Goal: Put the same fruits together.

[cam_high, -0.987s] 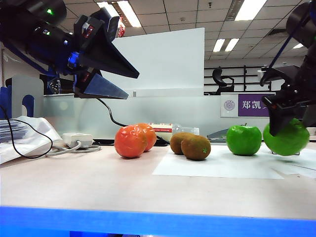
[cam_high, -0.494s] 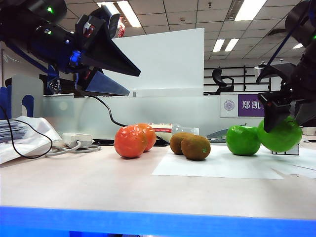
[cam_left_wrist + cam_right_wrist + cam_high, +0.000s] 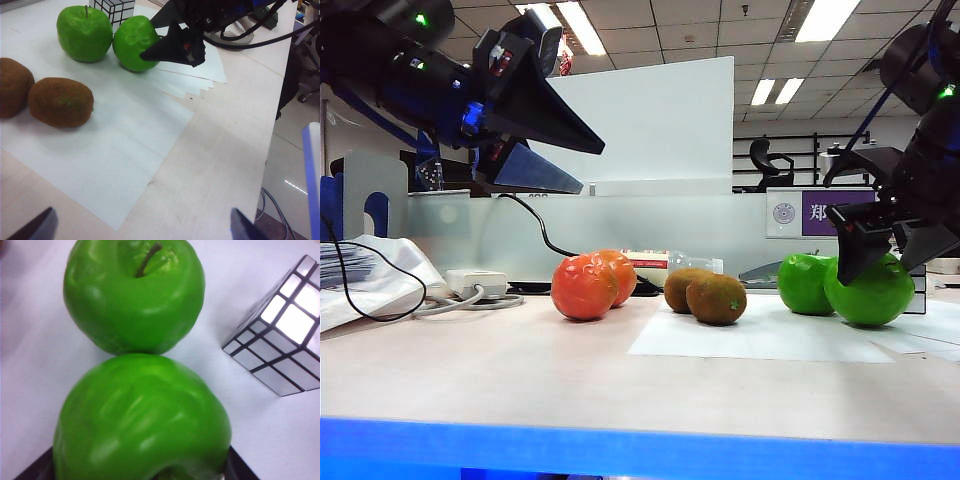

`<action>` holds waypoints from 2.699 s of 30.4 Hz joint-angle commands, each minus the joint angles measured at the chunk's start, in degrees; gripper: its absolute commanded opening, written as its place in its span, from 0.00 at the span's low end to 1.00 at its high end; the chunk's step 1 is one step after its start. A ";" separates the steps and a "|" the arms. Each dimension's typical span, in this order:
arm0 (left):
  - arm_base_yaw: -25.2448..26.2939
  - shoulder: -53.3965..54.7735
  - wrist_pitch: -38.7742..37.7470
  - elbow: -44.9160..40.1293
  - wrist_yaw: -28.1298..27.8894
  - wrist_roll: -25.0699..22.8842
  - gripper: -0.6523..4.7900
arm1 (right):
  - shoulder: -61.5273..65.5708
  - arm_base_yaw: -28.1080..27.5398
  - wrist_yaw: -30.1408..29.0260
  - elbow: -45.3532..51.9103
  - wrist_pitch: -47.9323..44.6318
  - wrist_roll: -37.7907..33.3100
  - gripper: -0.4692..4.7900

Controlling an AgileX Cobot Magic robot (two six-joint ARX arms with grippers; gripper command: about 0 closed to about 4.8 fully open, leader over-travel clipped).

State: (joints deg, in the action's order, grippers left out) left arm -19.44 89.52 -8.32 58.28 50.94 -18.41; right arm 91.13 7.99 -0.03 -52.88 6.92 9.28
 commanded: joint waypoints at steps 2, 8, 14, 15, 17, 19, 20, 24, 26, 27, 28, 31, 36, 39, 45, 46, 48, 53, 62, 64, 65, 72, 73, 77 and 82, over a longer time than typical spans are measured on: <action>-0.04 -0.24 0.70 0.20 0.31 -0.22 1.00 | -0.17 0.33 -0.13 -0.28 -0.37 -0.33 0.32; -0.04 -0.24 0.68 0.20 0.33 -0.20 1.00 | -0.20 0.35 -0.09 -0.31 0.17 -1.03 0.84; -0.04 -0.24 0.52 0.20 0.35 -0.02 1.00 | -0.20 0.35 0.07 -0.31 -0.55 -2.03 1.00; -0.04 -0.24 0.46 0.20 0.33 -0.04 1.00 | -0.22 0.37 0.07 -0.31 -0.70 -2.03 1.00; -0.04 -0.24 0.20 0.20 0.33 -0.04 1.00 | -0.50 0.37 0.09 -0.31 -0.83 -2.03 1.00; -0.04 -0.24 0.09 0.20 0.33 -0.04 1.00 | -1.22 0.37 0.11 -0.33 -1.01 -2.03 1.00; -0.04 -0.24 0.13 0.20 0.31 -0.04 1.00 | -1.73 0.37 0.09 -0.33 -1.18 -2.08 1.00; -0.04 -0.24 0.28 0.20 -1.38 -0.04 1.00 | -5.73 0.37 0.11 -0.35 -2.49 -2.49 1.00; -0.04 -0.24 0.28 0.20 -2.10 -0.04 1.00 | -7.80 0.35 0.59 -0.63 -2.91 -2.47 1.00; -0.04 -0.24 0.28 0.20 -2.19 -0.04 1.00 | -8.52 0.33 0.87 -0.98 -2.62 -2.47 1.00; -0.04 -0.24 0.26 0.20 -2.27 -0.04 1.00 | -9.51 0.33 1.38 -1.42 -1.77 -2.47 1.00; -0.04 -0.24 0.26 0.20 -2.27 0.02 1.00 | -12.04 0.39 1.38 -2.32 2.43 -2.51 1.00; -0.04 -0.48 0.24 0.20 -2.19 0.46 0.97 | -17.07 1.14 1.03 -2.32 7.52 -2.91 1.00; -0.04 -1.49 0.24 0.20 -0.74 1.03 0.20 | -21.18 1.49 -1.73 -2.32 9.99 -3.41 1.00; -0.04 -6.88 -0.31 0.20 -1.05 2.75 0.11 | -32.48 3.21 -6.97 -2.32 15.37 -4.81 0.66; -0.04 -8.33 -0.61 0.20 -1.51 2.75 0.11 | -35.26 3.21 -9.88 -2.32 16.02 -4.79 0.36; 0.00 -12.17 -1.09 0.20 -3.82 2.75 0.11 | -40.72 3.21 -13.92 -2.32 16.35 -4.90 0.10; 0.04 -24.35 -1.86 0.17 -11.41 4.37 0.11 | -54.45 3.13 -14.64 -2.34 15.37 -7.02 0.07; 0.04 -46.51 -5.07 -0.17 -22.62 5.33 0.11 | -75.52 3.13 -16.85 -2.34 17.00 -11.39 0.07; 0.04 -50.86 -7.58 -0.20 -24.81 5.31 0.11 | -79.08 3.15 -16.81 -2.34 17.70 -13.60 0.07; 0.04 -52.52 -8.61 -0.20 -25.40 5.33 0.11 | -80.39 3.15 -16.76 -2.34 17.88 -14.40 0.07; 0.02 -70.31 -14.93 -3.52 -27.15 11.85 0.11 | -84.87 3.13 -24.09 -2.32 23.82 -17.84 0.07; 0.02 -73.16 -15.82 -4.17 -28.61 12.52 0.11 | -84.87 3.04 -25.49 -2.29 24.68 -18.21 0.07; 0.02 -82.82 -21.79 -5.60 -34.69 15.08 0.11 | -85.00 3.04 -28.63 -1.86 27.91 -18.71 0.07; 0.07 -89.33 -31.04 -5.79 -36.63 16.26 0.11 | -87.52 2.67 -27.06 1.40 28.44 -18.71 0.07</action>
State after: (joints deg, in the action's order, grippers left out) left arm -19.40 0.32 -36.93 52.66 15.49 -2.50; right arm 3.88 10.79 -29.17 -52.36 35.83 -9.34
